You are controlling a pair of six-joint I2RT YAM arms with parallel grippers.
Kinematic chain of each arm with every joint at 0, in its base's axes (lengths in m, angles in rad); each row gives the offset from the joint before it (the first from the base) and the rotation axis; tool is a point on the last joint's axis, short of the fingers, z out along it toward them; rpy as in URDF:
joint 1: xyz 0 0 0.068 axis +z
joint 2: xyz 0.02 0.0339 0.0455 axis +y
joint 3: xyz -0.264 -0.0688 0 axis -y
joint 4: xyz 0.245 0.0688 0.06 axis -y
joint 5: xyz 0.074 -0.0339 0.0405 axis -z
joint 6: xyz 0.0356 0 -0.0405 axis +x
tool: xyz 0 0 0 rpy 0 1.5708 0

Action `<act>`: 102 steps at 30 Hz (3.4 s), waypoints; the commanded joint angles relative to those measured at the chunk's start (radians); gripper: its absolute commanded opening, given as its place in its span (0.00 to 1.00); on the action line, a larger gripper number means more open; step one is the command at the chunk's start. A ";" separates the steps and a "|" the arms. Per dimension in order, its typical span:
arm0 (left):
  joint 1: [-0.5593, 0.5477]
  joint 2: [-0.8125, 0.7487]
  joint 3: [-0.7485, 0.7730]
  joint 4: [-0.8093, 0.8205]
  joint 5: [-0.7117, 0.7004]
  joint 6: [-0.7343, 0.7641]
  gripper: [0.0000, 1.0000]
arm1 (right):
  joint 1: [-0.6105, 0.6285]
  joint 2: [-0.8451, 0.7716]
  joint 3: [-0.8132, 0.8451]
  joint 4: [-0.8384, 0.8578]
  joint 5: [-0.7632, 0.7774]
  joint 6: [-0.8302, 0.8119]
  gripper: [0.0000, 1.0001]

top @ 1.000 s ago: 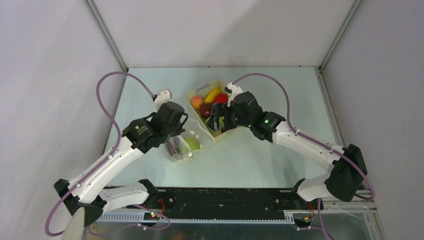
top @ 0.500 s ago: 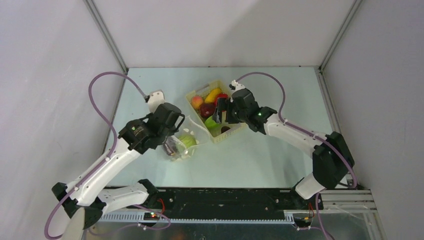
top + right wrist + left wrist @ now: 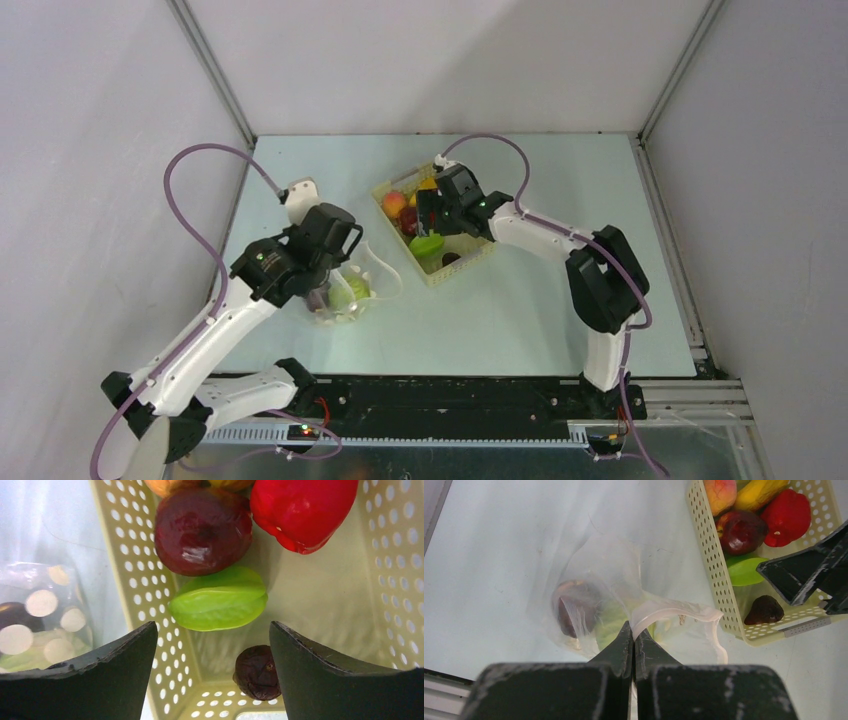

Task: Place the food in the zip-top bag and seal the zipper
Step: Pick up the fake fruit from the bin.

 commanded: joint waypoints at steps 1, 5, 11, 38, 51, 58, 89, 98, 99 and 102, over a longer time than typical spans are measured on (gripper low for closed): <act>0.011 -0.012 0.014 0.038 -0.027 0.005 0.00 | 0.000 0.044 0.053 -0.044 -0.014 -0.079 0.85; 0.013 -0.004 0.001 0.051 -0.007 0.004 0.00 | -0.001 0.058 0.058 -0.034 -0.103 -0.184 0.85; 0.013 -0.009 -0.015 0.068 0.024 0.002 0.00 | -0.001 0.057 0.059 -0.045 -0.219 -0.406 0.84; 0.016 0.018 0.002 0.060 0.031 0.001 0.00 | -0.035 0.180 0.174 -0.204 -0.457 -0.885 0.83; 0.018 0.032 0.001 0.065 0.041 0.002 0.00 | -0.008 0.171 0.085 0.000 -0.216 -0.855 0.83; 0.020 0.041 -0.001 0.071 0.048 0.006 0.00 | -0.003 0.094 0.019 0.112 -0.217 -0.903 0.86; 0.024 0.067 -0.006 0.089 0.077 0.032 0.00 | -0.014 0.195 0.060 0.078 -0.386 -1.090 0.88; 0.026 0.074 -0.005 0.080 0.075 0.028 0.00 | -0.018 0.229 0.081 0.075 -0.414 -1.067 0.72; 0.026 0.074 -0.005 0.080 0.077 0.027 0.00 | -0.019 0.225 0.080 0.071 -0.422 -1.065 0.69; 0.026 0.074 -0.005 0.079 0.081 0.028 0.00 | -0.027 0.213 0.073 0.054 -0.437 -1.059 0.58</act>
